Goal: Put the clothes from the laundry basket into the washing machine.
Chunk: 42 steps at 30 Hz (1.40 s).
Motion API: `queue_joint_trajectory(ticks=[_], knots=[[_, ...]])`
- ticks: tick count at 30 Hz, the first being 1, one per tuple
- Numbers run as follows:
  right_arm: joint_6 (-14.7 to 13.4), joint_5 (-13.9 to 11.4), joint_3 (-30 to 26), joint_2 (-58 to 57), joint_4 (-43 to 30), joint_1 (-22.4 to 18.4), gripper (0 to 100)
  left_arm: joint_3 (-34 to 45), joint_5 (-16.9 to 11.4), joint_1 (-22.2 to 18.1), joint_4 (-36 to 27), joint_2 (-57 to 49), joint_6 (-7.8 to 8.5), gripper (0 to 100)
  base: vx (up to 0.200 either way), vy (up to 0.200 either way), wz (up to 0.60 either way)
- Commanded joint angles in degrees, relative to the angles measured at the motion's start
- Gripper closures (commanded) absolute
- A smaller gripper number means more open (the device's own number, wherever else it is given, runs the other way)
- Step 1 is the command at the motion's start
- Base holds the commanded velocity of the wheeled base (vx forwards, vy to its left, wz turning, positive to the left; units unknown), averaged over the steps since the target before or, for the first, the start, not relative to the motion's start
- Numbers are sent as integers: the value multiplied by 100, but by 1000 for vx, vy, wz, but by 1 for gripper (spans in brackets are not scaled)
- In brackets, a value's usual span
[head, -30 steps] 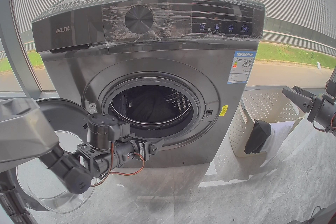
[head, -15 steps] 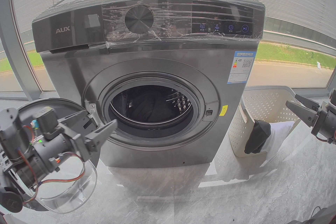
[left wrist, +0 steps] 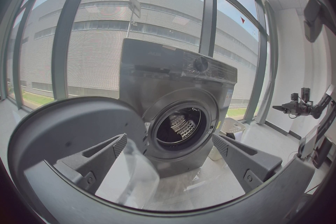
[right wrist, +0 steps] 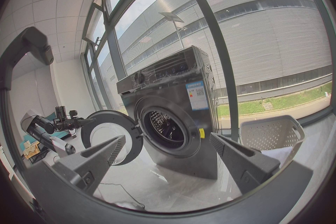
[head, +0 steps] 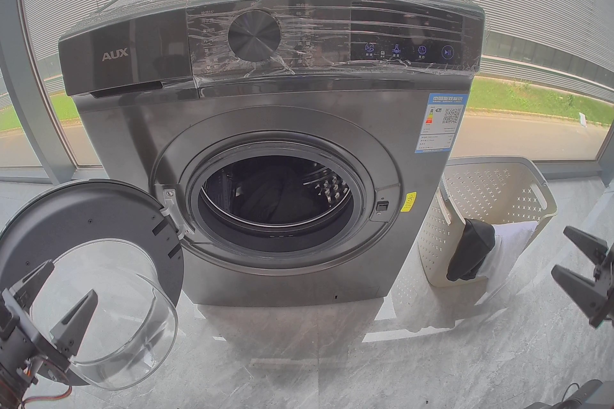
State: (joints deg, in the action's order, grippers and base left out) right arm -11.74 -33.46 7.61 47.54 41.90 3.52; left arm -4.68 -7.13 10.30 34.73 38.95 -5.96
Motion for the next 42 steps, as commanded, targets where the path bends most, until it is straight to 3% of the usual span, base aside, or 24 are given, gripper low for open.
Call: queue_joint_trajectory(ticks=[1, 2, 4, 5, 8, 9, 10, 11, 12, 14, 15, 17, 18, 22, 42], knots=[[207, -90, -743, -4341, -3232, -133, 0, 407, 388, -1030, -3209, -3895, 130, 0, 0, 0, 0], [304, -29, -743, -4754, -3707, -317, 0, 407, 502, -1013, -3201, -3895, 113, 0, 0, 0, 0], [515, 165, -752, -4754, -3935, -405, 0, 407, 678, -1013, -3209, -3895, 51, 0, 0, 0, 0], [603, 472, -743, -4754, -3909, -361, 0, 424, 810, -1013, -3157, -3895, -54, 0, 0, 0, 0], [480, 1263, -717, -4754, -3970, -361, 0, 424, 1065, -1021, -3157, -3895, -274, 0, 0, 0, 0], [471, 1958, -690, -4754, -4014, -361, 0, 415, 1170, -1013, -3174, -3895, -327, 0, 0, 0, 0], [471, 2221, -682, -4754, -4032, -361, 0, 415, 1188, -1021, -3174, -3895, -327, 0, 0, 0, 0], [471, 3047, -664, -4754, -4076, -361, 0, 415, 1205, -1021, -3174, -3895, -309, 0, 0, 0, 0], [471, 3505, -664, -4754, -4076, -361, 0, 415, 1188, -1021, -3174, -3895, -283, 0, 0, 0, 0], [506, 3962, -655, -4746, -4076, -361, 0, 415, 1161, -1021, -3174, -3895, -274, 0, 0, 0, 0], [506, 3962, -655, -4746, -4076, -361, 0, 415, 1161, -1021, -3174, -3895, -274, 0, 0, 0, 0], [1025, 3803, -664, -4754, -4067, -361, 0, 424, 1038, -1021, -3148, -3895, -274, 0, 0, 0, 0], [1095, 3715, -664, -4746, -4067, -361, 0, 424, 1030, -1021, -3148, -3895, -274, 0, 0, 0, 0], [1025, 3645, -673, -4746, -4067, -361, 0, 398, 1021, -1021, -3227, -3895, -230, 0, 0, 0, 0], [1016, 3654, -664, -4754, -4067, -361, 0, 407, 968, -1021, -3201, -3895, -230, 0, 0, -200, 0]])
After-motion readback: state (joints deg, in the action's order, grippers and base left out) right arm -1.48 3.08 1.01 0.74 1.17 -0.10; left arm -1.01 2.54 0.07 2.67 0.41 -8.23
